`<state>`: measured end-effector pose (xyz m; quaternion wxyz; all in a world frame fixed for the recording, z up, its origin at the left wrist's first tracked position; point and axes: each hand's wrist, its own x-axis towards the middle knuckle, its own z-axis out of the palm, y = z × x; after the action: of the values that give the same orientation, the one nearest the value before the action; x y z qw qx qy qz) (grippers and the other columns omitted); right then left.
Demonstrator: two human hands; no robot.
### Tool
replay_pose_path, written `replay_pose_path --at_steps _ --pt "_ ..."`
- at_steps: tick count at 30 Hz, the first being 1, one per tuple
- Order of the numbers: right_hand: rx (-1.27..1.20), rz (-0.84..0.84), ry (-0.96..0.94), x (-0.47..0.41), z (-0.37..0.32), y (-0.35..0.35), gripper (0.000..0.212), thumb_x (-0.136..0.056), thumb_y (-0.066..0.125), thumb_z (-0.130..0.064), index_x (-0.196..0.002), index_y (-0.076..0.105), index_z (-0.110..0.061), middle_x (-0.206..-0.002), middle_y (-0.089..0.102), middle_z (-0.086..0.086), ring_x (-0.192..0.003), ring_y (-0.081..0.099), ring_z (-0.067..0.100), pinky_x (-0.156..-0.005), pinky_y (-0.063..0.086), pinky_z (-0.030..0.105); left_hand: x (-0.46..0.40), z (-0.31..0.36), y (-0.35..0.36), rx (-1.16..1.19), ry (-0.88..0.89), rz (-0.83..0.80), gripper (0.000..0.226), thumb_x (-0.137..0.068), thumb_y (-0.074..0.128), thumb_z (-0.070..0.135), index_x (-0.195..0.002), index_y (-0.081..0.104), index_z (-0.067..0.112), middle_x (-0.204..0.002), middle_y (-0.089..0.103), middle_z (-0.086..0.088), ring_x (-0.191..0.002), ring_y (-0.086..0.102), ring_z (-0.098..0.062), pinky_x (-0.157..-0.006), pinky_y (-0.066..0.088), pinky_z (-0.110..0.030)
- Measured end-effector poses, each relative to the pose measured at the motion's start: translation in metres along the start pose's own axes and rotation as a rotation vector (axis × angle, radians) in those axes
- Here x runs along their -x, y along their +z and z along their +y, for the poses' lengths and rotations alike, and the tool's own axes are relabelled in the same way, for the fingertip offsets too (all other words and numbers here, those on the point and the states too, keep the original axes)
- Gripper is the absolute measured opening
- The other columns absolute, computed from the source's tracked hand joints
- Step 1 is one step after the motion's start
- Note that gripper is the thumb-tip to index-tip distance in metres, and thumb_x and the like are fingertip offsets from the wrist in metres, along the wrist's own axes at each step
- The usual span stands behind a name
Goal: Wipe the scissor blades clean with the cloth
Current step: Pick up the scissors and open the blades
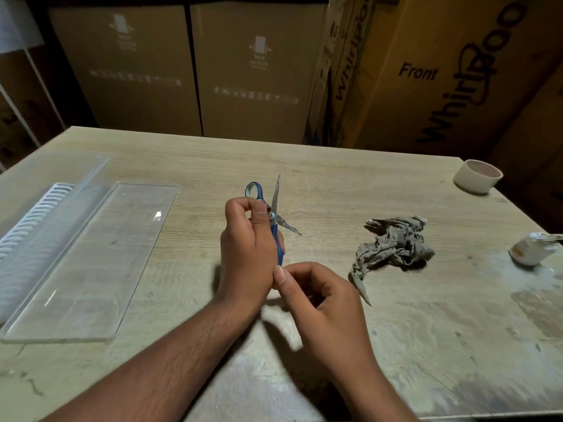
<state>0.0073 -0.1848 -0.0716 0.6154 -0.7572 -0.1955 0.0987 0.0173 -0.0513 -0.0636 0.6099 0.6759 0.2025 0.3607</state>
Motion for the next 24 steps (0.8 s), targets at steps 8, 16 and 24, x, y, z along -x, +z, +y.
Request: replay_pose_path --at_steps 8,16,24 --pt "-0.129 -0.083 0.048 -0.003 -0.001 -0.005 0.012 -0.1 0.074 -0.02 -0.106 0.083 -0.022 -0.095 0.084 -0.007 -0.083 0.079 0.01 -0.071 0.061 0.025 0.007 0.007 -0.005 -0.053 0.102 -0.005 0.012 -0.111 0.052 0.025 -0.114 0.042 0.019 -0.07 0.072 -0.013 -0.059 0.069 -0.025 -0.055 0.054 -0.038" --pt "-0.168 -0.031 0.043 0.0 -0.002 -0.005 0.016 -0.098 0.073 -0.008 -0.091 0.082 -0.019 -0.086 0.082 0.002 -0.074 0.074 0.01 -0.066 0.058 0.022 0.013 0.008 -0.001 0.044 0.042 0.016 0.023 -0.107 0.061 0.025 -0.113 0.04 0.029 -0.077 0.08 0.004 -0.068 0.077 -0.016 -0.061 0.059 -0.032" --pt "-0.149 -0.004 0.029 0.003 -0.002 -0.006 0.022 -0.097 0.071 -0.007 -0.092 0.081 -0.026 -0.087 0.083 -0.007 -0.079 0.076 0.005 -0.074 0.057 0.02 0.019 0.016 -0.001 0.224 -0.02 -0.046 0.038 -0.112 0.05 0.029 -0.148 0.04 0.032 -0.071 0.076 0.008 -0.058 0.071 -0.012 -0.054 0.057 -0.026"
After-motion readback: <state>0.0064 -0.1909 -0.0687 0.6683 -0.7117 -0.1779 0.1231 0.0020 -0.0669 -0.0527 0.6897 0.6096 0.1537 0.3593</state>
